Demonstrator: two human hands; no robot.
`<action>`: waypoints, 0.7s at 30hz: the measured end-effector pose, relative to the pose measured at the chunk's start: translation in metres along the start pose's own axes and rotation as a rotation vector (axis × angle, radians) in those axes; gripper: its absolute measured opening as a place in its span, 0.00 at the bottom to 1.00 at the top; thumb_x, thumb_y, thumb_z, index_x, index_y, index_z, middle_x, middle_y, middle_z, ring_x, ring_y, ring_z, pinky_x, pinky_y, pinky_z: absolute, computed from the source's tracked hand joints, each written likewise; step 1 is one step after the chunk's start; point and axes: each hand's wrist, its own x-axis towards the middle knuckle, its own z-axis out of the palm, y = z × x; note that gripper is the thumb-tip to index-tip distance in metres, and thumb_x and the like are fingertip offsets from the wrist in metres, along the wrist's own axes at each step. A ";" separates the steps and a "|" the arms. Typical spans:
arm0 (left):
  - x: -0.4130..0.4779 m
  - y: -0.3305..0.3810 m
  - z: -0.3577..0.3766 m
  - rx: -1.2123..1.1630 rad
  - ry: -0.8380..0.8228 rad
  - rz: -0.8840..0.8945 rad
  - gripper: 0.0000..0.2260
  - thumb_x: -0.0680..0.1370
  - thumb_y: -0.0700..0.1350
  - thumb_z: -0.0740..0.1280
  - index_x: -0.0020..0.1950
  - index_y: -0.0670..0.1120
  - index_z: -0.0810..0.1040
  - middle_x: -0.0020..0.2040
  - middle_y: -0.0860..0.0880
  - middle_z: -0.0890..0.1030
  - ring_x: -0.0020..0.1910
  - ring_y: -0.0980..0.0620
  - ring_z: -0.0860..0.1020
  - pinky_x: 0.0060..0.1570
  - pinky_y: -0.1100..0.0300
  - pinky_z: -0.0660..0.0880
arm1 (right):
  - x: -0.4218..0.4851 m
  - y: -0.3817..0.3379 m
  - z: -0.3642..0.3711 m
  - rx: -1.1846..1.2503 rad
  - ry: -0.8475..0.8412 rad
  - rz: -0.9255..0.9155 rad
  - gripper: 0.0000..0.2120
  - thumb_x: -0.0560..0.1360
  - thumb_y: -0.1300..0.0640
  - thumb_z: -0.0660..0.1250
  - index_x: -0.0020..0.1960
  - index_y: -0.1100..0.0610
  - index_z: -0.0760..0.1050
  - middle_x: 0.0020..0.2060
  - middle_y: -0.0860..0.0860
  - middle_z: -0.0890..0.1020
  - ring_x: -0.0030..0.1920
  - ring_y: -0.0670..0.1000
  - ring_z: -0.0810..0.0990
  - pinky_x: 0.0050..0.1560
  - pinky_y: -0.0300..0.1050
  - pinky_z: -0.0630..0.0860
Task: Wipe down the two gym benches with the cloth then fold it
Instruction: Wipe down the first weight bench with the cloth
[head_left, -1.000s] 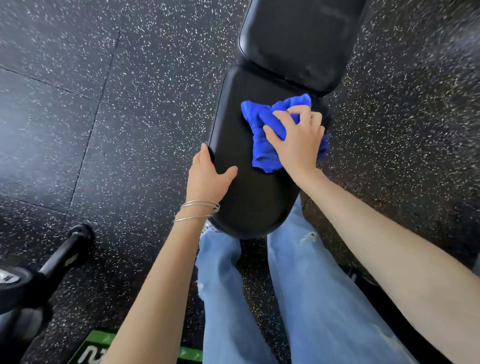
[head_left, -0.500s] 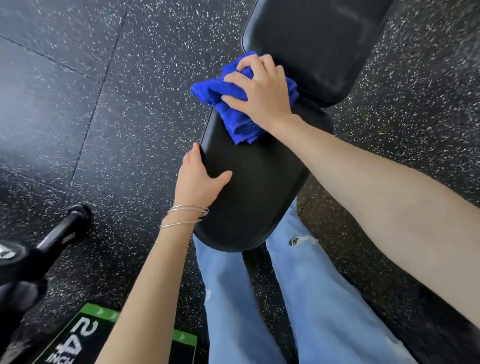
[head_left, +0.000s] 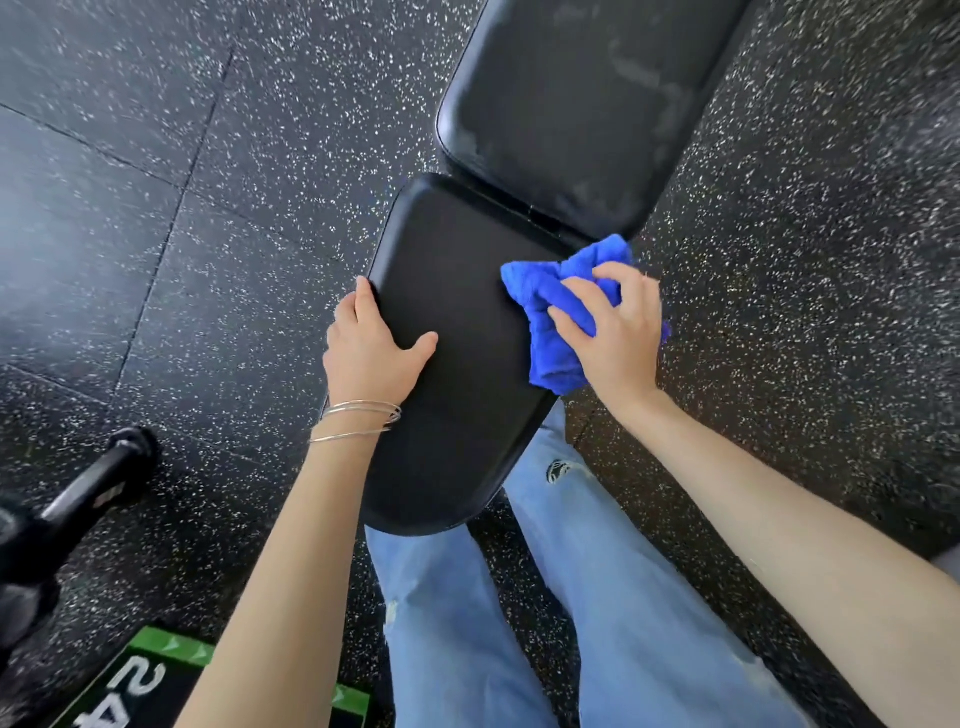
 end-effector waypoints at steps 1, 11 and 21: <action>0.001 0.004 0.000 0.007 0.009 -0.011 0.40 0.73 0.54 0.69 0.76 0.42 0.50 0.75 0.42 0.59 0.71 0.39 0.61 0.68 0.44 0.60 | 0.000 -0.003 -0.001 -0.002 -0.014 -0.009 0.11 0.71 0.53 0.69 0.52 0.56 0.81 0.52 0.60 0.78 0.49 0.64 0.75 0.50 0.57 0.73; 0.012 0.028 0.010 0.005 0.091 -0.084 0.40 0.73 0.56 0.69 0.76 0.44 0.52 0.75 0.44 0.58 0.72 0.40 0.60 0.69 0.43 0.58 | 0.092 -0.044 0.013 -0.164 -0.289 -0.309 0.17 0.77 0.44 0.60 0.61 0.49 0.75 0.62 0.52 0.74 0.57 0.58 0.72 0.50 0.51 0.65; 0.005 0.014 0.002 0.005 0.045 0.024 0.38 0.73 0.53 0.69 0.76 0.44 0.54 0.75 0.43 0.58 0.72 0.40 0.61 0.69 0.44 0.60 | 0.025 0.021 -0.014 0.008 -0.127 -0.148 0.13 0.72 0.54 0.70 0.53 0.59 0.80 0.52 0.61 0.78 0.45 0.63 0.77 0.47 0.55 0.76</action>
